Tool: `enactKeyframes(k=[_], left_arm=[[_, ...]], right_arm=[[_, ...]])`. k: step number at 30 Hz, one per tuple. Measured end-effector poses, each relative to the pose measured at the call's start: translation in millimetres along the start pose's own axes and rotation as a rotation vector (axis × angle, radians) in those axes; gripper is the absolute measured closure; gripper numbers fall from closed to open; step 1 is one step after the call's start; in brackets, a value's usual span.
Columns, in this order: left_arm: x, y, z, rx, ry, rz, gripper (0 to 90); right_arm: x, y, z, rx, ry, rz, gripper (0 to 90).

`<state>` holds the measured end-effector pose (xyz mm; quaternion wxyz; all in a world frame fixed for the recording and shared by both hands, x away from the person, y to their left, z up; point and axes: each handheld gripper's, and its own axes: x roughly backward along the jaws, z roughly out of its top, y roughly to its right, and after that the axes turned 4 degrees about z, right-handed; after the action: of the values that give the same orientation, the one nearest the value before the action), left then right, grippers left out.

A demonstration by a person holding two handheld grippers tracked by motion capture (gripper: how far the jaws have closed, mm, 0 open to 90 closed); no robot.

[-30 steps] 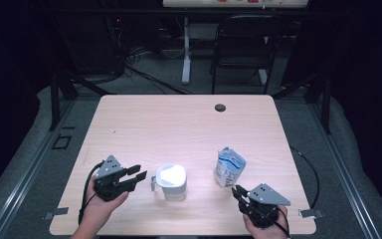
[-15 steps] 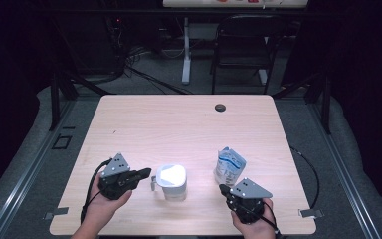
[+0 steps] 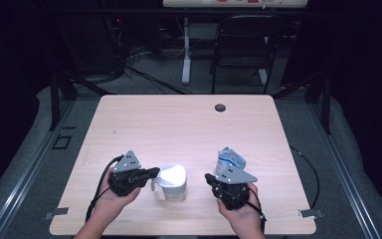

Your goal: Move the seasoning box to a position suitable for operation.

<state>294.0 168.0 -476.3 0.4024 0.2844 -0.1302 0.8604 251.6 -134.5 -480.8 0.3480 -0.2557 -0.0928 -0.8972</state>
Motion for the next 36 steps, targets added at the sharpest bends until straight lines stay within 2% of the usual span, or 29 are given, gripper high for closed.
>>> enactKeyframes(k=[6, 9, 18, 24, 29, 36], left_arm=[[-5.8, -0.3, -3.3, -0.002, -0.008, 0.005, 90.0], [-5.3, 0.6, -4.1, -0.017, -0.006, 0.02, 90.0], [-7.2, -1.8, -3.9, -0.011, 0.003, 0.016, 90.0], [-7.5, -1.7, -4.2, -0.011, 0.008, 0.017, 90.0], [-7.0, -3.9, -6.0, 0.01, 0.016, 0.005, 90.0], [-6.8, -3.5, -6.3, 0.008, 0.016, 0.011, 90.0]], right_arm=[[-8.6, -0.8, 3.0, -0.011, 0.017, 0.014, 90.0], [-10.6, -3.0, 1.7, 0.005, 0.009, 0.013, 90.0], [-13.6, -1.7, -8.2, -0.006, 0.003, 0.017, 90.0], [-15.6, -3.7, -6.6, -0.002, 0.006, 0.027, 90.0], [-18.8, -5.9, -6.5, 0.01, 0.001, 0.033, 90.0], [-23.6, -10.6, -7.6, 0.011, -0.001, 0.046, 90.0]])
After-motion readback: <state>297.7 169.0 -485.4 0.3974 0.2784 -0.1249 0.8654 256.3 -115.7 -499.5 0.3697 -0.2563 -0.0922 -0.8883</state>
